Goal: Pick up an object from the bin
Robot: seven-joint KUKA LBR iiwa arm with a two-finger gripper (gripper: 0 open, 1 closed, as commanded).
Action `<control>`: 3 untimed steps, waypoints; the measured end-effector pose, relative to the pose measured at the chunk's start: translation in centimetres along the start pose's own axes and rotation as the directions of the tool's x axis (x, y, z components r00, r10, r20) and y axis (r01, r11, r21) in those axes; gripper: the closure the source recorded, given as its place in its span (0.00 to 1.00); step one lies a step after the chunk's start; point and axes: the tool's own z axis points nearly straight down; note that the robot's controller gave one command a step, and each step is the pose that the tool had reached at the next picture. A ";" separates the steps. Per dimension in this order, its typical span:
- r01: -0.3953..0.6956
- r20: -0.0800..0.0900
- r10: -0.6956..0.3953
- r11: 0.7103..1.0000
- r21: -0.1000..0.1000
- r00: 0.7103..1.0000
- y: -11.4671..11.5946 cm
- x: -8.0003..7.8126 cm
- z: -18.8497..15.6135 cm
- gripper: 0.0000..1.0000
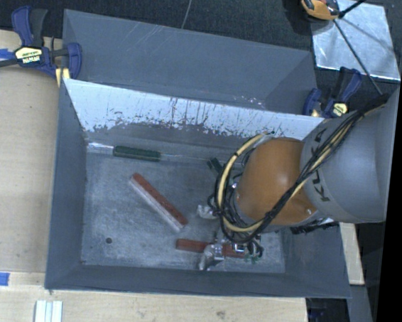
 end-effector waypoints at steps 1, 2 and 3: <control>-0.035 0.028 0.035 0.999 -0.003 0.999 0.8 -0.5 0.0 1.00; -0.036 0.028 0.036 0.999 -0.003 0.999 0.8 -0.5 0.0 1.00; -0.035 0.022 0.035 0.999 -0.002 0.999 0.8 -0.5 -0.4 1.00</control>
Offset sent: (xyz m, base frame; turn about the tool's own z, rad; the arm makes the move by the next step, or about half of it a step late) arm 0.0000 0.0000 0.0000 0.0000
